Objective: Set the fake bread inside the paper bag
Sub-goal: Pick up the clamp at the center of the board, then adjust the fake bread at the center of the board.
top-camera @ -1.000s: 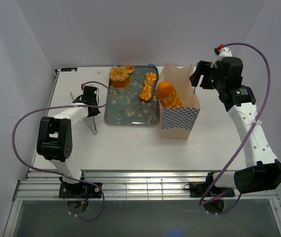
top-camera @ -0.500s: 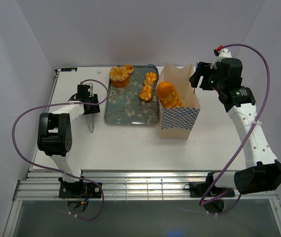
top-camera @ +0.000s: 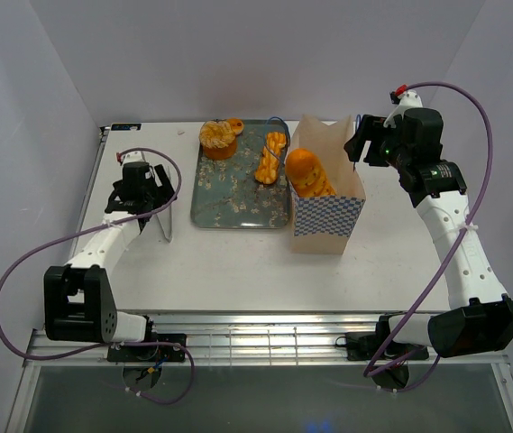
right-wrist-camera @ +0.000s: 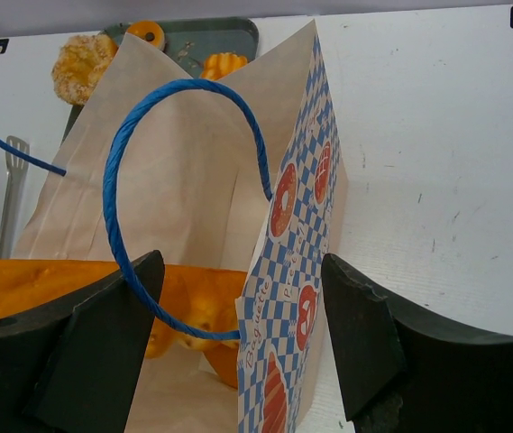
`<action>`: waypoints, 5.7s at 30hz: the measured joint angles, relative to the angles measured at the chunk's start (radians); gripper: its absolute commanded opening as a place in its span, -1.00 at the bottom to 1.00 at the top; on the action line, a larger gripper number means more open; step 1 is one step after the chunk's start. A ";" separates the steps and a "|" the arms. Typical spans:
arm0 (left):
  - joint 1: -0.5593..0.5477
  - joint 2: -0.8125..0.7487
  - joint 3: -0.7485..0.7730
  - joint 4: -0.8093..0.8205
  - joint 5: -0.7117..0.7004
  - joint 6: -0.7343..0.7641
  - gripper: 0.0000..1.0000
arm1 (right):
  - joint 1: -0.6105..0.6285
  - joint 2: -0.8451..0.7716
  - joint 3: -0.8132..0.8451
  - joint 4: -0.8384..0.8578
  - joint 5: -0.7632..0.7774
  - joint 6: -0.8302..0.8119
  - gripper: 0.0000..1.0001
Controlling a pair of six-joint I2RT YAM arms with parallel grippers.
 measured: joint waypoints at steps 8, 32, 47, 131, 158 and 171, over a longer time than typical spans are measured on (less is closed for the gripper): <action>-0.007 0.075 -0.119 -0.003 -0.069 -0.164 0.96 | 0.001 0.000 0.000 0.008 -0.015 0.004 0.52; -0.038 0.371 0.006 0.098 -0.206 -0.195 0.11 | 0.001 0.000 -0.017 0.018 -0.016 0.003 0.52; -0.048 0.068 0.032 -0.054 -0.171 -0.143 -0.16 | 0.002 0.000 -0.017 0.017 -0.009 0.002 0.52; -0.426 -0.353 0.103 -0.021 0.897 -0.444 0.04 | 0.029 0.064 0.056 -0.016 0.016 0.003 0.13; -0.498 -0.002 0.349 0.059 0.730 -0.446 0.02 | 0.047 0.066 0.056 -0.016 0.033 0.003 0.09; -0.504 0.073 0.415 0.061 0.748 -0.414 0.04 | 0.047 0.075 0.056 -0.016 0.047 0.002 0.09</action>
